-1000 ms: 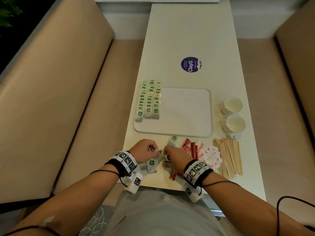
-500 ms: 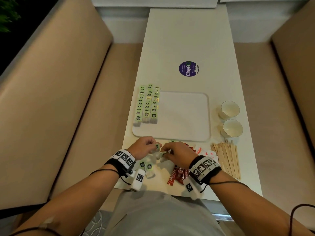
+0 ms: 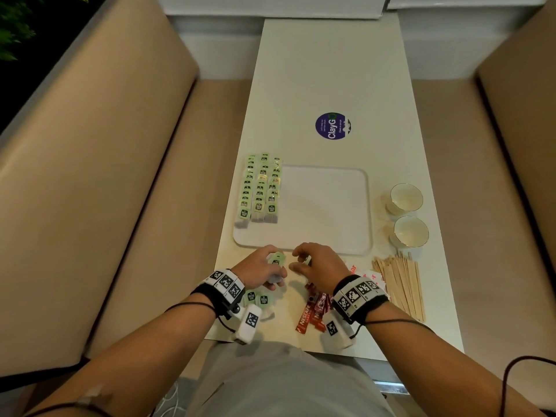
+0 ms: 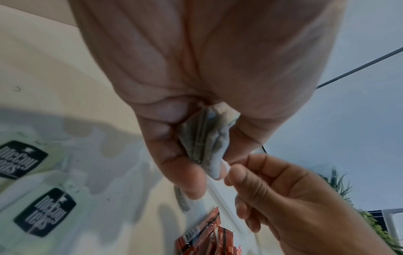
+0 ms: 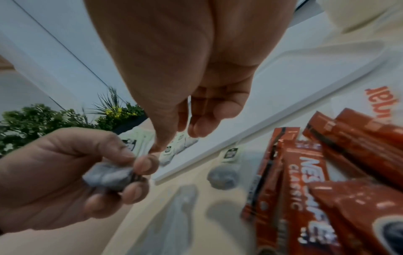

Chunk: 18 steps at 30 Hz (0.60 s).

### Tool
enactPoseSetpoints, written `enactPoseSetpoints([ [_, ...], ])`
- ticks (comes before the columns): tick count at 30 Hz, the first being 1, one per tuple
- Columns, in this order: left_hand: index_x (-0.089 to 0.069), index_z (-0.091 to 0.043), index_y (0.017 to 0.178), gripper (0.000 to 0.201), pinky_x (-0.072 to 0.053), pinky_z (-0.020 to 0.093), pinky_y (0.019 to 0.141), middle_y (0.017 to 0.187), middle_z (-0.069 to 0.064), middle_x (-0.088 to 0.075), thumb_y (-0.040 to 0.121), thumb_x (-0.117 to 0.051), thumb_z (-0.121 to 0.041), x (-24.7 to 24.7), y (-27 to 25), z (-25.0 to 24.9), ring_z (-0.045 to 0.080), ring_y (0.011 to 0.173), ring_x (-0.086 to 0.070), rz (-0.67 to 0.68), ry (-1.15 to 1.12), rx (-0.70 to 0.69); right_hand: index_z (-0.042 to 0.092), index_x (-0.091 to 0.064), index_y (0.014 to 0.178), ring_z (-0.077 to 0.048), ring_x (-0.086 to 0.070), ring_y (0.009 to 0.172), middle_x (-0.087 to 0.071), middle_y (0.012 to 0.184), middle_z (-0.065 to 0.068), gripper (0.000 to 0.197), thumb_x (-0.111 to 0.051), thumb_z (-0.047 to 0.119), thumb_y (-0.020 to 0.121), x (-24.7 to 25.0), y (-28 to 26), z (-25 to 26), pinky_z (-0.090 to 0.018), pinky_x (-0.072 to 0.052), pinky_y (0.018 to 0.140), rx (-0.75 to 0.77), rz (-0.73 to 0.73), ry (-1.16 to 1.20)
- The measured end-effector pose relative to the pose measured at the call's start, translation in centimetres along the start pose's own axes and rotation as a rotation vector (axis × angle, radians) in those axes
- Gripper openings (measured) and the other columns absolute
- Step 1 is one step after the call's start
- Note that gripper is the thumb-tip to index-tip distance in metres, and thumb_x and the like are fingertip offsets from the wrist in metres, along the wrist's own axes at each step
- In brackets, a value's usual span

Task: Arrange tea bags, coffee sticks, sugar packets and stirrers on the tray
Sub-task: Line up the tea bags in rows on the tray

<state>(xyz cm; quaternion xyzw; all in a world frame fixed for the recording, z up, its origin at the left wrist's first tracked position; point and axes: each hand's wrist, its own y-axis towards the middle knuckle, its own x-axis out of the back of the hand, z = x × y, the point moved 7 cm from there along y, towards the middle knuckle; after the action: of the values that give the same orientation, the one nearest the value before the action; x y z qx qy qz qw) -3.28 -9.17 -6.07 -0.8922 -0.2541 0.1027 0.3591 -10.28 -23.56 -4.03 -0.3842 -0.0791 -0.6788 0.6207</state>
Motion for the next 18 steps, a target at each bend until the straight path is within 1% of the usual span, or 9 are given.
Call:
enactPoseSetpoints([
  [2, -0.054, -0.009, 0.119, 0.03, -0.053, 0.031, 0.056, 0.091, 0.017, -0.066, 0.09, -0.059, -0.001, 0.5, 0.0, 0.4, 0.025, 0.074, -0.069, -0.029, -0.035, 0.029, 0.025, -0.067, 0.116, -0.011, -0.06, 0.093, -0.064, 0.103, 0.009, 0.029, -0.068, 0.042, 0.092, 0.1, 0.3, -1.2, -0.029, -0.05, 0.082, -0.046, -0.008, -0.089],
  [4, -0.056, -0.007, 0.114, 0.023, -0.051, 0.029, 0.053, 0.086, 0.012, -0.064, 0.093, -0.051, 0.0, 0.9, 0.0, 0.7, 0.024, 0.07, -0.066, -0.048, -0.059, 0.045, 0.024, -0.068, 0.117, -0.014, -0.061, 0.097, -0.065, 0.107, 0.007, 0.033, -0.065, 0.045, 0.093, -0.3, 0.5, -2.1, -0.029, -0.05, 0.083, -0.085, 0.007, -0.174],
  [7, -0.058, -0.006, 0.111, 0.021, -0.048, 0.027, 0.051, 0.08, 0.008, -0.063, 0.094, -0.048, 0.001, 1.2, 0.0, 1.2, 0.023, 0.067, -0.064, -0.061, -0.077, 0.07, 0.024, -0.069, 0.117, -0.02, -0.063, 0.099, -0.065, 0.111, 0.003, 0.035, -0.065, 0.047, 0.091, -1.4, 1.0, -2.5, -0.032, -0.051, 0.083, -0.118, 0.058, -0.276],
  [9, -0.058, -0.006, 0.109, 0.021, -0.046, 0.026, 0.049, 0.078, 0.009, -0.061, 0.092, -0.048, 0.002, 1.3, 0.0, 1.4, 0.023, 0.066, -0.063, -0.072, -0.09, 0.087, 0.023, -0.07, 0.102, -0.021, -0.063, 0.092, -0.063, 0.102, 0.002, 0.025, -0.067, 0.044, 0.088, -2.2, 1.3, -2.1, -0.032, -0.051, 0.077, -0.104, 0.08, -0.342],
  [10, -0.058, -0.006, 0.108, 0.021, -0.046, 0.026, 0.048, 0.077, 0.01, -0.06, 0.092, -0.049, 0.002, 1.4, 0.0, 1.5, 0.024, 0.066, -0.062, -0.077, -0.096, 0.092, 0.023, -0.068, 0.092, -0.02, -0.062, 0.085, -0.061, 0.096, 0.003, 0.02, -0.068, 0.042, 0.088, -2.5, 1.4, -2.0, -0.031, -0.049, 0.071, -0.091, 0.084, -0.368],
  [11, -0.058, -0.005, 0.108, 0.02, -0.046, 0.026, 0.048, 0.077, 0.011, -0.06, 0.091, -0.05, 0.002, 1.4, 0.0, 1.5, 0.024, 0.066, -0.063, -0.082, -0.098, 0.094, 0.022, -0.066, 0.087, -0.018, -0.06, 0.08, -0.059, 0.092, 0.004, 0.017, -0.068, 0.04, 0.088, -2.8, 1.4, -2.0, -0.029, -0.046, 0.066, -0.08, 0.082, -0.389],
  [13, -0.059, -0.005, 0.107, 0.019, -0.047, 0.027, 0.049, 0.08, 0.014, -0.059, 0.09, -0.053, 0.002, 1.5, 0.0, 1.6, 0.023, 0.066, -0.064, -0.095, -0.088, 0.097, 0.022, -0.07, 0.091, -0.017, -0.06, 0.077, -0.06, 0.093, 0.005, 0.013, -0.064, 0.034, 0.092, -3.3, 1.5, -2.0, -0.027, -0.045, 0.066, -0.064, 0.076, -0.412],
  [16, -0.058, -0.005, 0.109, 0.02, -0.05, 0.029, 0.05, 0.083, 0.017, -0.059, 0.09, -0.057, 0.0, 1.5, 0.1, 1.9, 0.021, 0.064, -0.065, -0.096, -0.035, 0.1, 0.024, -0.071, 0.1, -0.019, -0.063, 0.081, -0.062, 0.099, 0.002, 0.018, -0.057, 0.034, 0.098, -3.9, 1.5, -1.9, -0.032, -0.054, 0.074, -0.048, 0.084, -0.427],
  [18, -0.058, -0.005, 0.109, 0.019, -0.051, 0.03, 0.051, 0.083, 0.016, -0.059, 0.091, -0.058, 0.0, 1.4, 0.2, 2.0, 0.022, 0.065, -0.065, -0.086, 0.002, 0.091, 0.025, -0.071, 0.102, -0.02, -0.064, 0.083, -0.062, 0.102, 0.002, 0.019, -0.055, 0.035, 0.098, -4.0, 1.4, -1.9, -0.034, -0.056, 0.078, -0.033, 0.087, -0.424],
])
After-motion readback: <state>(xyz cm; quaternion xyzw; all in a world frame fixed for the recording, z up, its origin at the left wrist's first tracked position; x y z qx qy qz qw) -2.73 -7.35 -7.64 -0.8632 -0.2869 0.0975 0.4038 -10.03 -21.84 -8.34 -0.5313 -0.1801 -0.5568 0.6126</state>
